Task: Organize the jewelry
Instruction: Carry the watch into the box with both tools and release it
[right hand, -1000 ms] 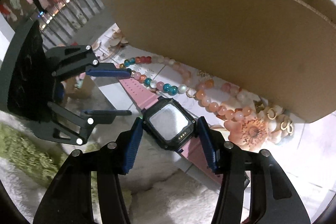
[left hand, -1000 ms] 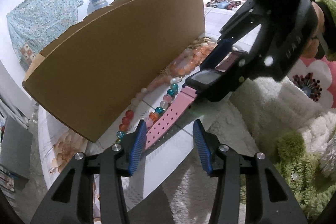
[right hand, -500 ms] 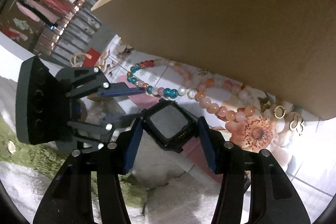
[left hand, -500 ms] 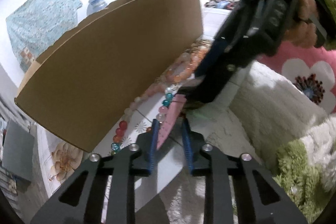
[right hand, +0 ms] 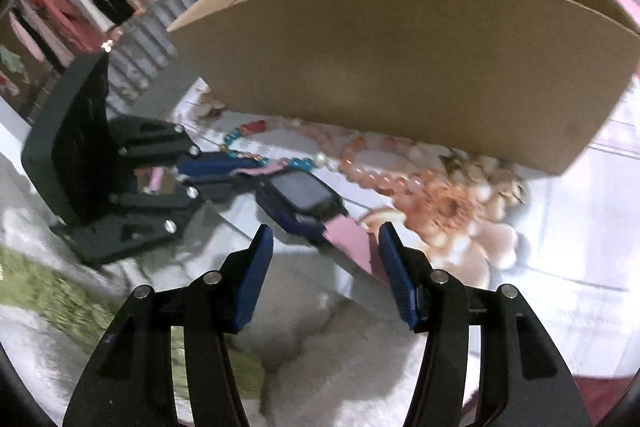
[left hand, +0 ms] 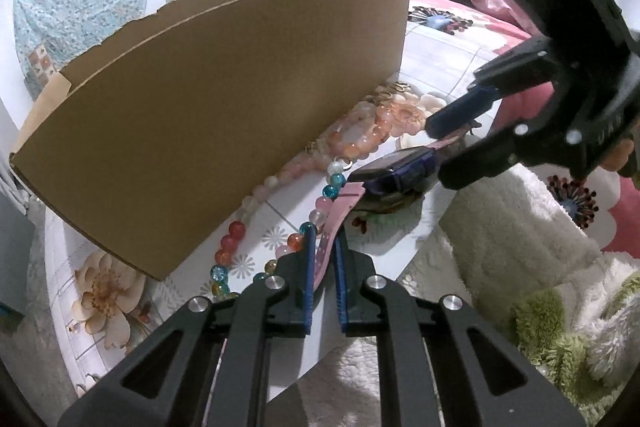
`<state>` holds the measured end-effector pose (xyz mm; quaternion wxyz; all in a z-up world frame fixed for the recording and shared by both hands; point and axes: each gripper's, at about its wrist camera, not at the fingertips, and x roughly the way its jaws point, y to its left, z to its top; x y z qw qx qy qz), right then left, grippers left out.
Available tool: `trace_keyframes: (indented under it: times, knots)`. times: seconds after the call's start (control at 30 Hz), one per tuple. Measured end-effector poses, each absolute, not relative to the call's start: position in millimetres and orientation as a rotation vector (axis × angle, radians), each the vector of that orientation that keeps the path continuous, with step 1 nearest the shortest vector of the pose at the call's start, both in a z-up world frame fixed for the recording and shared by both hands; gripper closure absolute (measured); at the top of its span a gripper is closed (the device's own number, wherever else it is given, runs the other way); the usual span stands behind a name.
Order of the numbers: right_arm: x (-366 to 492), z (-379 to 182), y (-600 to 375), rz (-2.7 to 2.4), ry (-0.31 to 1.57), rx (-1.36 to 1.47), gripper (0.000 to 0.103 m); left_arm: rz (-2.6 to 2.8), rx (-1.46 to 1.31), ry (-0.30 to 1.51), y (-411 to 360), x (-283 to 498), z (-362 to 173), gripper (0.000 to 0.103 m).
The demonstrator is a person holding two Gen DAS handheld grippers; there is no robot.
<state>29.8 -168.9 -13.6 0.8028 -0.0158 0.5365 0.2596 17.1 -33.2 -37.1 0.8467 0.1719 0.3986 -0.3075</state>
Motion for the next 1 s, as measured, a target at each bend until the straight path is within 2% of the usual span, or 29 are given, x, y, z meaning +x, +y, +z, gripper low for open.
trace_keyframes:
  times: [0.17,0.3,0.37,0.67,0.87,1.0]
  knots:
    - [20.5,-9.4,-167.1,0.453,1.081,-0.168,0.082,-0.641,0.373,0.840,-33.3,15.9,-37.2,0.094]
    - [14.4,-7.3,-158.2,0.392,1.035,-0.284,0.096,-0.627,0.382,0.835,-35.9,16.0,-36.6,0.095]
    - [14.2,-2.7,-156.6,0.375,1.011,-0.301,0.101,-0.625,0.378,0.826,-34.8,17.6,-33.6,0.098]
    - [7.3,46.8,-164.9,0.295,0.851,-0.276,0.102,-0.639,0.333,0.696,-31.6,11.3,16.3,0.100]
    - [-10.3,105.5,-168.0,0.274,0.718,-0.280,0.102,-0.699,0.214,0.629,-15.2,8.6,75.7,0.100]
    - [15.5,128.8,-157.1,0.307,0.682,-0.290,0.102,-0.715,0.155,0.604,-4.5,26.9,111.1,0.100]
